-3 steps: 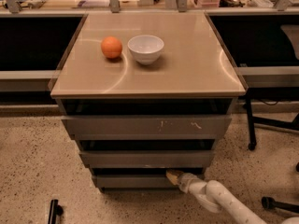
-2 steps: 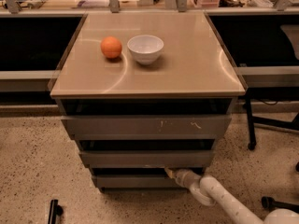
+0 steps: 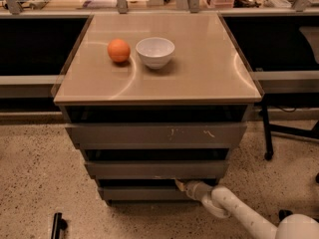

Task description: Open bottom drawer

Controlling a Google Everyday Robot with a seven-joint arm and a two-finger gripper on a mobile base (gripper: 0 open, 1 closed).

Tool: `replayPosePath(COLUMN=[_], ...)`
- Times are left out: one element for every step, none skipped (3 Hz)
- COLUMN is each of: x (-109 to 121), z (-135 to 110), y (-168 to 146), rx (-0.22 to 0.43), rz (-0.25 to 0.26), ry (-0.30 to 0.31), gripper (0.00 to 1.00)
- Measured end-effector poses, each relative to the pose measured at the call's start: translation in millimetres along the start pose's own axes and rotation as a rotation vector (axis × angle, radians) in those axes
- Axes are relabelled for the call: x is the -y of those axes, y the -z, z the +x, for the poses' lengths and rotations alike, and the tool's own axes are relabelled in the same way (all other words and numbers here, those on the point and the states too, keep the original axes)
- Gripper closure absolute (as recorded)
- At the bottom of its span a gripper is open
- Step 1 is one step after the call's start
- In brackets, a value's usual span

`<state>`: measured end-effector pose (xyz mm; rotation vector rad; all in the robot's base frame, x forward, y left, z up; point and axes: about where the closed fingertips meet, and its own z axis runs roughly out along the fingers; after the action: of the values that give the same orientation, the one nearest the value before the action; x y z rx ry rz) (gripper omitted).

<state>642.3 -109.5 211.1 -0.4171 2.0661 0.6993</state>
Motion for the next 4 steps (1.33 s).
replayPosePath(x=[0.0, 1.0, 0.3, 0.2], z=[19.4, 23.2, 21.3, 30.7], y=[1.0, 5.7, 6.7, 18.6], rx=[-0.129, -0.17, -0.17, -0.2], rz=[0.037, 0.049, 0.049, 0.041], ry=[0.019, 0.018, 0.018, -0.014], gripper=[1.0, 1.0, 1.0, 1.0])
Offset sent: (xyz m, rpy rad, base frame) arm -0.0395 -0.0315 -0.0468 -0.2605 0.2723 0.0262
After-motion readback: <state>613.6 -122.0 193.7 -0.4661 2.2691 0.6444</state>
